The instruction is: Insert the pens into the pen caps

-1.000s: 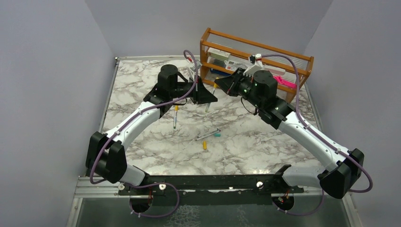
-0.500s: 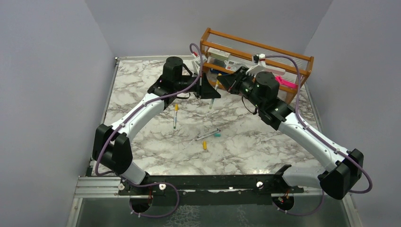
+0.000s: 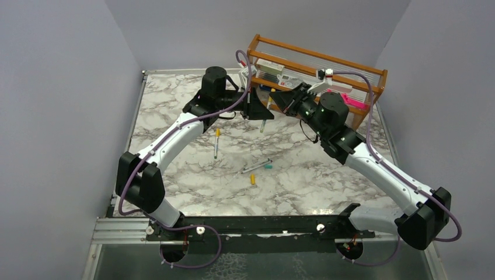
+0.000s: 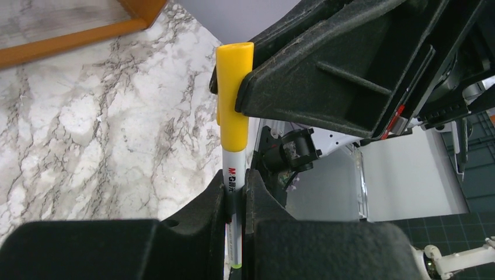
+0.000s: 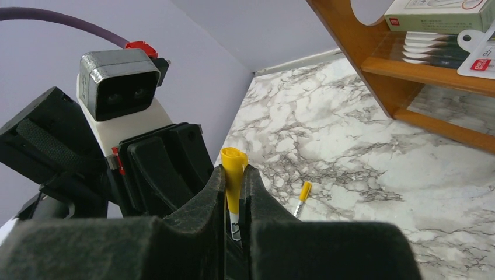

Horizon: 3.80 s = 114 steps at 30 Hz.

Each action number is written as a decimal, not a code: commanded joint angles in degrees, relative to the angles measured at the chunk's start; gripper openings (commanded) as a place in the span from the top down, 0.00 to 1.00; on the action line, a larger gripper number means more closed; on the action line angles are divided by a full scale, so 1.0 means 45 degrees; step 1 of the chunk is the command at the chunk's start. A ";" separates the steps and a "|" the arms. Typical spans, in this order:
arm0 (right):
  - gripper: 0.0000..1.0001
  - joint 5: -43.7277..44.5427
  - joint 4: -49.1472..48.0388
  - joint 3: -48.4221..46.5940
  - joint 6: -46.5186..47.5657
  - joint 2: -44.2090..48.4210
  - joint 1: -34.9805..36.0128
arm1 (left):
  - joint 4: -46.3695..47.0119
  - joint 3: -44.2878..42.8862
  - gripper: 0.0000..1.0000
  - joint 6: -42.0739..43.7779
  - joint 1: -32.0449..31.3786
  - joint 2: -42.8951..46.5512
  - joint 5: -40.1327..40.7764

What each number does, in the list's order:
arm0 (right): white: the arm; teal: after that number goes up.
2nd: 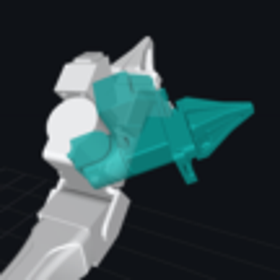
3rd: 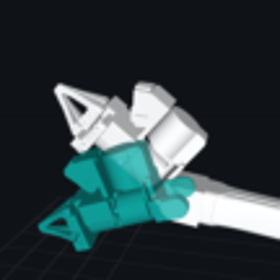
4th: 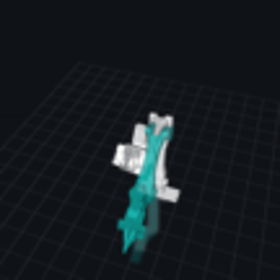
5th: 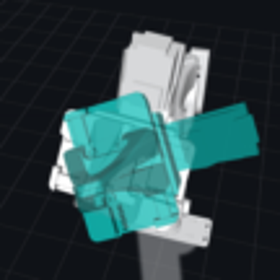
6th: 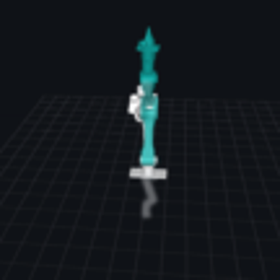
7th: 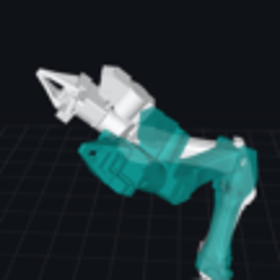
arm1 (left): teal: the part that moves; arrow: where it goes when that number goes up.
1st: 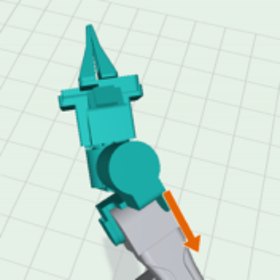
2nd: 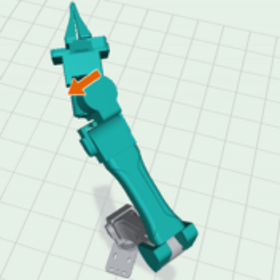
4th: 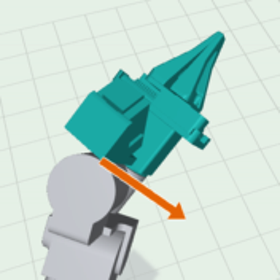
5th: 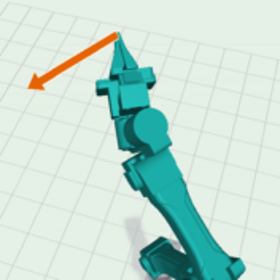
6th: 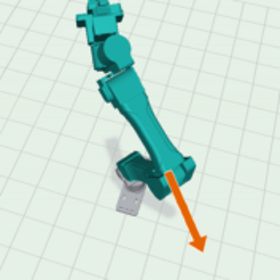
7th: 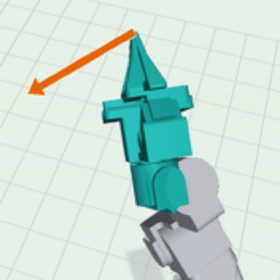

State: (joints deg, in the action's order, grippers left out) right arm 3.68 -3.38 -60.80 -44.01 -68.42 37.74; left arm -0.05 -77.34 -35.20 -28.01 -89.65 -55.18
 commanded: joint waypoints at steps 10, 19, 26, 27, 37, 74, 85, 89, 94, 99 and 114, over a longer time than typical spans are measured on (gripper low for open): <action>0.78 -0.0259 0.0018 0.0311 -0.2295 0.1995 0.1262 | 0.2449 0.3271 1.00 0.1250 0.0407 0.1929 0.2773; 0.60 0.0727 0.1753 0.0790 -0.1824 0.2424 0.1263 | 0.0206 0.3772 1.00 0.1651 0.0796 0.1406 0.5827; 0.61 0.0744 0.2158 0.1878 -0.2076 0.2735 0.1263 | -0.2750 0.3156 1.00 0.1600 0.1106 0.0425 0.8734; 0.61 0.0742 0.2303 0.1905 -0.2093 0.2709 0.1263 | -0.3153 0.3116 1.00 0.1551 0.1229 0.0187 0.8933; 0.61 0.0701 0.2706 0.2001 -0.1911 0.2581 0.1263 | -0.5212 0.3368 0.96 0.1597 0.1705 -0.1251 0.9925; 0.41 0.0135 0.8198 -0.0959 0.5023 -0.5913 0.2343 | -0.5006 0.3128 0.67 0.1774 0.1889 0.1338 1.0347; 0.19 0.0558 0.8129 -0.1563 0.6273 -0.7569 0.2454 | -0.5001 0.3266 0.75 0.1987 0.1888 0.1365 1.0172; 0.18 0.0682 0.8072 -0.1571 0.6652 -0.7857 0.2454 | -0.4998 0.3242 0.75 0.1985 0.1889 0.1313 1.0159; 0.18 0.0798 0.7744 -0.1416 0.7027 -0.8158 0.2464 | -0.4984 0.3293 0.75 0.1992 0.1888 0.1215 1.0114; 0.21 0.0977 0.7451 -0.1295 0.7222 -0.8274 0.2532 | -0.4979 0.3357 0.75 0.2020 0.1893 0.1180 1.0133; 0.49 0.1171 0.7847 -0.1021 0.6656 -0.7966 0.3021 | -0.4788 0.3513 0.75 0.1963 0.1888 0.1048 0.9964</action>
State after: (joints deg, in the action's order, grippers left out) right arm 6.87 31.57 -66.46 -12.82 -104.62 50.33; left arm -22.70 -62.39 -26.96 -19.51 -84.60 -9.43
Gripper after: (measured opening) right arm 0.543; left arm 0.249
